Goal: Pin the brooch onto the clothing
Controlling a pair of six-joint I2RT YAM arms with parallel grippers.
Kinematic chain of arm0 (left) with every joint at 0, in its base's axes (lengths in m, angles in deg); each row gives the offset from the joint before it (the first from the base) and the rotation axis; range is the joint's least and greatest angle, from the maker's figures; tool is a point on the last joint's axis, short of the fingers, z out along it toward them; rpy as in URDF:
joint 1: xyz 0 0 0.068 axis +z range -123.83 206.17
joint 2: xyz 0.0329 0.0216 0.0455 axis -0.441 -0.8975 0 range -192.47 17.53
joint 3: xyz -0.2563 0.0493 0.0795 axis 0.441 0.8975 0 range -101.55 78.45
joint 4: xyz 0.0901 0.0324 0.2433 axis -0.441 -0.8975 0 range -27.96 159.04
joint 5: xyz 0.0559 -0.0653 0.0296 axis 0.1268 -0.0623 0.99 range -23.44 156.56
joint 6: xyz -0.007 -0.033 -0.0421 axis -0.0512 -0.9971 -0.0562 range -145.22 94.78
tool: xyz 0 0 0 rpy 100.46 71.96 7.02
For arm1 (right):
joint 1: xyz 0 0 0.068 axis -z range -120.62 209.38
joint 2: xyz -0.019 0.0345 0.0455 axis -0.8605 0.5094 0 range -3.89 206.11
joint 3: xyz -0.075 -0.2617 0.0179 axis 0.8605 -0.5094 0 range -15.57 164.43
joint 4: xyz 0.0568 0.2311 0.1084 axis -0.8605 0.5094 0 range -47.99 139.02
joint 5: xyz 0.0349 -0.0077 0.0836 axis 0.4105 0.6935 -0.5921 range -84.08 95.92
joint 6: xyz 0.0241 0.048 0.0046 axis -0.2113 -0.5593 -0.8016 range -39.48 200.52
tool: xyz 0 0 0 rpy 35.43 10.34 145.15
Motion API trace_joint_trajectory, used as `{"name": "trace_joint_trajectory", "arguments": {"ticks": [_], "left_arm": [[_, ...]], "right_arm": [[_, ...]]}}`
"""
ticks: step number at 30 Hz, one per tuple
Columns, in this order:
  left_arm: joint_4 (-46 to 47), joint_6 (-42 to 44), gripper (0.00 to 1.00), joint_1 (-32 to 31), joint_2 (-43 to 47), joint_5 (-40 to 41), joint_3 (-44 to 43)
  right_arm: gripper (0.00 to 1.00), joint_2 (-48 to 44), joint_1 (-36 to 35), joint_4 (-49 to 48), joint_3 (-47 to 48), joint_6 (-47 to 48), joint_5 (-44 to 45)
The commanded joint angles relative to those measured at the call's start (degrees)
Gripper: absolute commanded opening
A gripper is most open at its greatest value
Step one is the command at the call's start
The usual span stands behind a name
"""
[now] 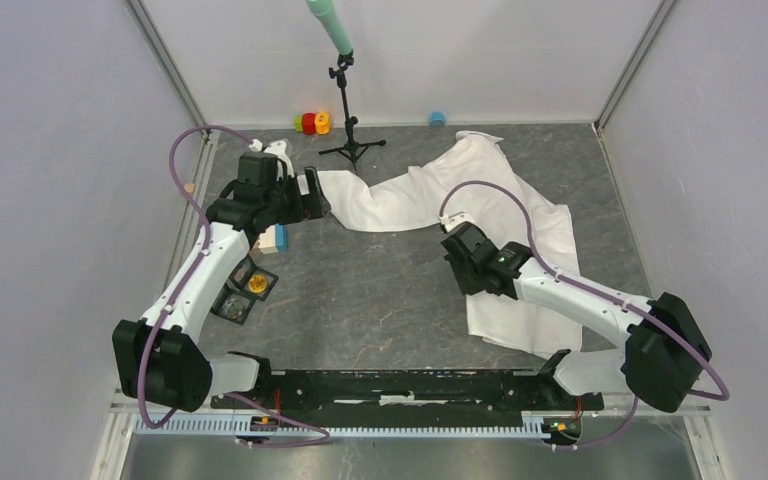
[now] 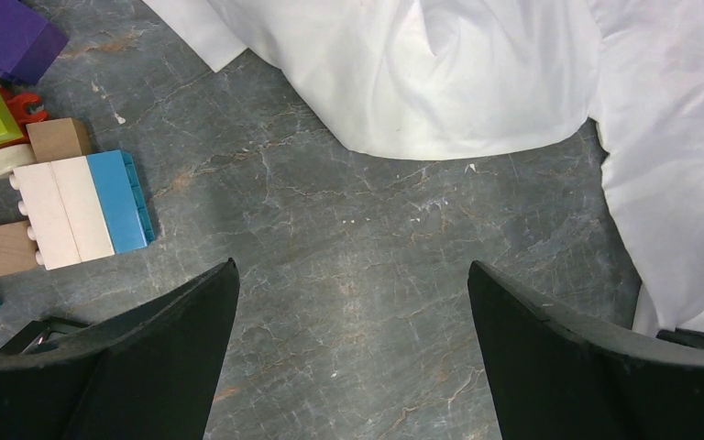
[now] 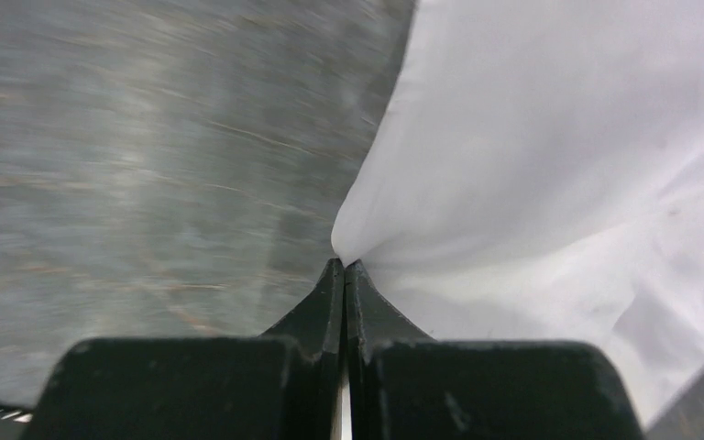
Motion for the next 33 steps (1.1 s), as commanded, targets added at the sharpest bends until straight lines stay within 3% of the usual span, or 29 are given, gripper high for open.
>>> {"name": "trace_joint_trajectory", "arguments": {"ticks": [1,8,13,16,17,19,25,28,33], "left_arm": [[1.25,2.11,1.00,0.00,1.22,-0.15,-0.11],[1.82,2.10,1.00,0.03,1.91,0.87,0.42],[2.03,2.54,1.00,0.03,2.31,2.68,0.77],[2.13,2.96,1.00,0.12,2.62,4.22,1.10],[2.13,3.06,1.00,0.12,2.68,4.72,1.15],[2.21,3.16,1.00,0.12,2.72,5.31,1.36],[4.56,2.35,1.00,0.12,1.78,1.68,2.90],[5.29,1.38,1.00,0.10,0.16,0.60,2.68],[7.51,-2.43,1.00,0.12,-3.32,-1.35,1.54]], "right_arm": [[0.00,0.47,-4.61,-7.53,4.79,0.25,-9.25],[0.00,13.02,-14.13,-25.53,9.22,-1.83,-20.70],[0.00,25.34,-20.37,-33.27,18.28,-1.86,-22.01],[0.00,27.69,-21.03,-36.45,20.99,-2.44,-23.74],[0.04,27.45,-20.96,-37.04,21.12,-2.34,-23.31],[0.25,25.63,-20.92,-37.28,20.71,-1.39,-21.06],[0.67,16.55,-18.66,-31.86,17.50,4.11,-8.49],[0.79,12.16,-13.35,-27.81,15.18,5.29,-5.40],[0.88,5.93,0.42,-26.86,8.86,7.16,-7.61]]}}
